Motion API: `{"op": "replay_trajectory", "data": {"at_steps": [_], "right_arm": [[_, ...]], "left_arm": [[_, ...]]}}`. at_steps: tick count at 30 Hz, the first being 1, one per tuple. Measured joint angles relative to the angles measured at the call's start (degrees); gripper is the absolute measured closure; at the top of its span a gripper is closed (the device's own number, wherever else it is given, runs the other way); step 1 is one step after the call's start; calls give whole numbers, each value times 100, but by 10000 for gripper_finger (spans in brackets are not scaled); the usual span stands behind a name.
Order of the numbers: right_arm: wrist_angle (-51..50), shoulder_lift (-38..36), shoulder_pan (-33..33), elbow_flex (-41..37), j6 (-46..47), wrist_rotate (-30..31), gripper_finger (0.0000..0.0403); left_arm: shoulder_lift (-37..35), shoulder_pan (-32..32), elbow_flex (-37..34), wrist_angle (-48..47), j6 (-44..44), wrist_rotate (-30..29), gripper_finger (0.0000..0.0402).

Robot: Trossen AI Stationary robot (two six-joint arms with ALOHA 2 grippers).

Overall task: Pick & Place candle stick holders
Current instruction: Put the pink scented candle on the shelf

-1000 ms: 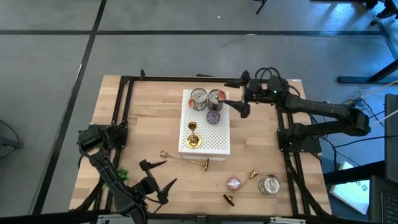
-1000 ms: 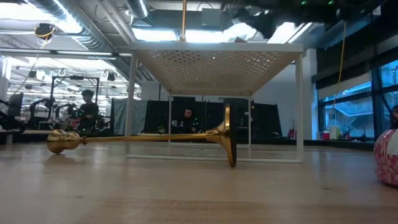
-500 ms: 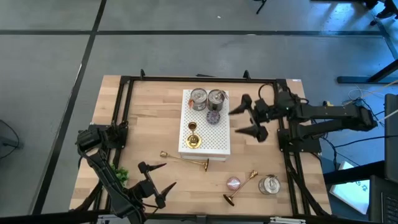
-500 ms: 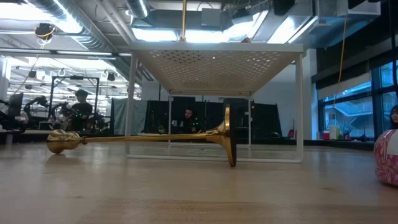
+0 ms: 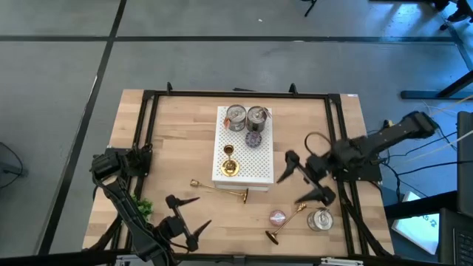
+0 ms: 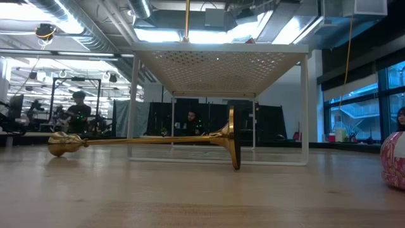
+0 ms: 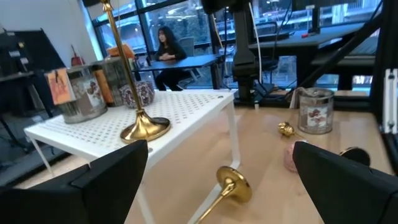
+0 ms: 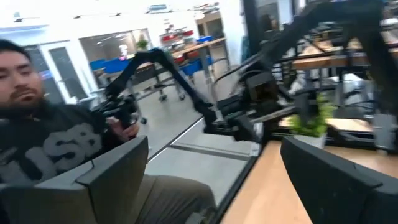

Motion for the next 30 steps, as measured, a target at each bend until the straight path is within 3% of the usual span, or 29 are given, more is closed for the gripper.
{"op": "replay_trajectory", "data": {"at_steps": [10, 15, 20, 24, 30], "right_arm": [[428, 863, 1520, -2, -93, 1735, 34], [318, 1245, 1941, -2, -93, 2577, 34], [212, 1492, 2128, -2, 176, 2936, 34], [-304, 1593, 2201, -2, 808, 3308, 34], [-1899, 1644, 2182, -2, 2877, 3920, 34]], "left_arm": [[0, 65, 0, 932, 611, 207, 2], [0, 43, 0, 1341, 1288, 367, 2], [0, 56, 0, 1567, 1810, 343, 2], [0, 139, 0, 1624, 1929, 295, 2], [0, 229, 0, 1637, 1872, 480, 2]]}}
